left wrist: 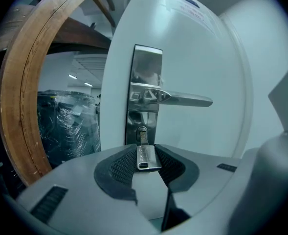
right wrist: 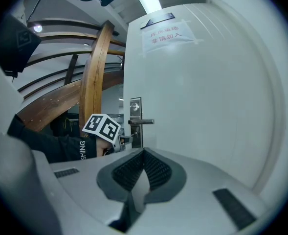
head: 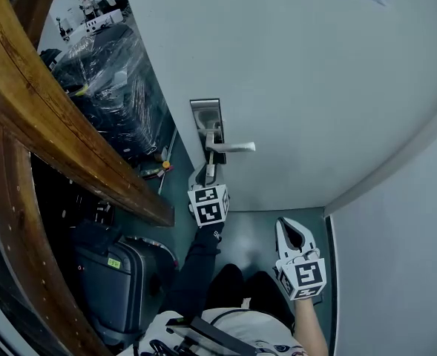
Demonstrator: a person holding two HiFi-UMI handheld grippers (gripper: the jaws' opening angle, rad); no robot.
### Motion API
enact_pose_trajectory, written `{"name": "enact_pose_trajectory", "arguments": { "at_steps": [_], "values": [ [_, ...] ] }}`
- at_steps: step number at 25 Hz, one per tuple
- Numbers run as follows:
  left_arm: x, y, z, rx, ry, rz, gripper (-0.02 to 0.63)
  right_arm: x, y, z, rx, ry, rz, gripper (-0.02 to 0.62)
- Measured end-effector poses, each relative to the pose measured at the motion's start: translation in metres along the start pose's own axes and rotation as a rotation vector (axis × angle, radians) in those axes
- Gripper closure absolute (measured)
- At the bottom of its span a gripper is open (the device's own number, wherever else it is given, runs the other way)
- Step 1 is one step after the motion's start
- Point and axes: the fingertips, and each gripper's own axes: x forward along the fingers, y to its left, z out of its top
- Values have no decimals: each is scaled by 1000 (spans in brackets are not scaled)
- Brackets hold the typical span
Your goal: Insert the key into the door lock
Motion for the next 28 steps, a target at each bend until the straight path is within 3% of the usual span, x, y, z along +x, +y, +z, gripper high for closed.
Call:
{"name": "enact_pose_trajectory", "arguments": {
  "at_steps": [28],
  "values": [
    [23, 1, 3, 50, 4, 21, 488, 13, -7, -23, 27, 22, -5, 591]
  ]
}}
